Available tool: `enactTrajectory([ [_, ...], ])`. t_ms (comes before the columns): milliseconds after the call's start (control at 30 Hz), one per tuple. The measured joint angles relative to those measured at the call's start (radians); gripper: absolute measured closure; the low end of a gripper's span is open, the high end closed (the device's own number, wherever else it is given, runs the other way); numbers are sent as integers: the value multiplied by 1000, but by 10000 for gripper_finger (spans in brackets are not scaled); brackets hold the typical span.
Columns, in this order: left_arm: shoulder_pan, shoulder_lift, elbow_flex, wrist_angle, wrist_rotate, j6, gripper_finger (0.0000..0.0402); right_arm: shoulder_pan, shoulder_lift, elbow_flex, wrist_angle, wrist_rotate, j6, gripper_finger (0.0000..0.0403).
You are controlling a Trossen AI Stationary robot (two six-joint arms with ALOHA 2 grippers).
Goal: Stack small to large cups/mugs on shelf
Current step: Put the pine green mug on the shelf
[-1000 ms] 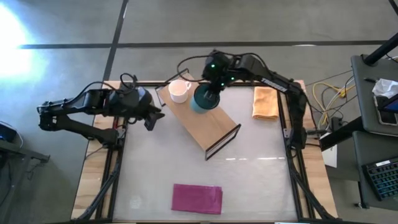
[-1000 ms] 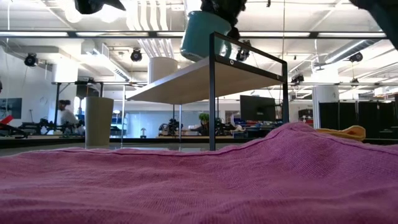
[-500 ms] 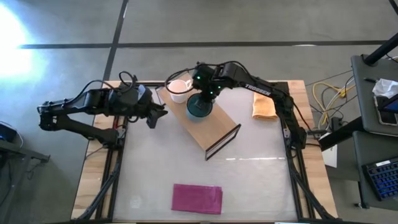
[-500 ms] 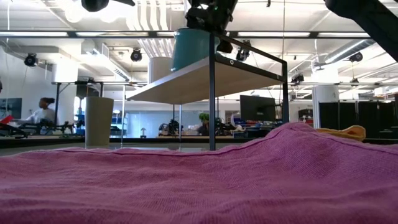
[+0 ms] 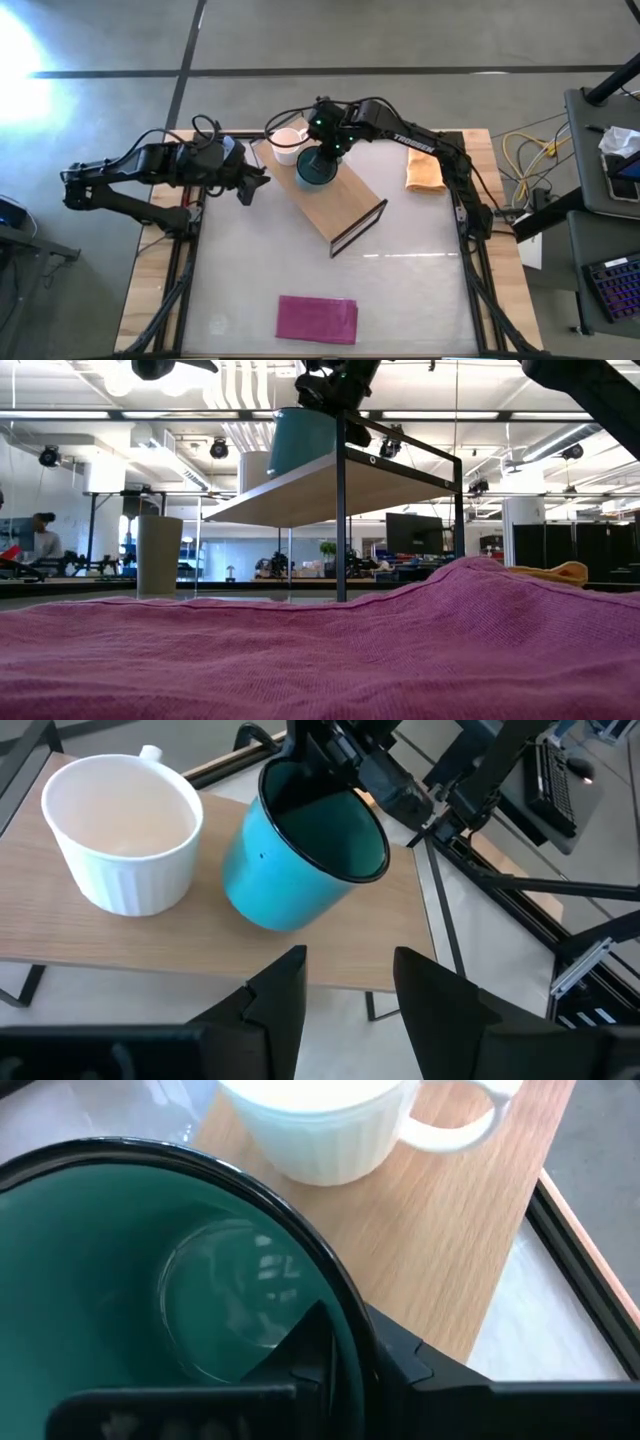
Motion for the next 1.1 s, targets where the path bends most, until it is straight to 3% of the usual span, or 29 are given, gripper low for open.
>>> enactTrajectory([
  [700,0,3,-7,-14,-24,-22,265,-1,32,-5,9,-25,1,360],
  [1100,0,3,-7,-52,-56,-14,265,-1,26,1,-5,-25,26,259],
])
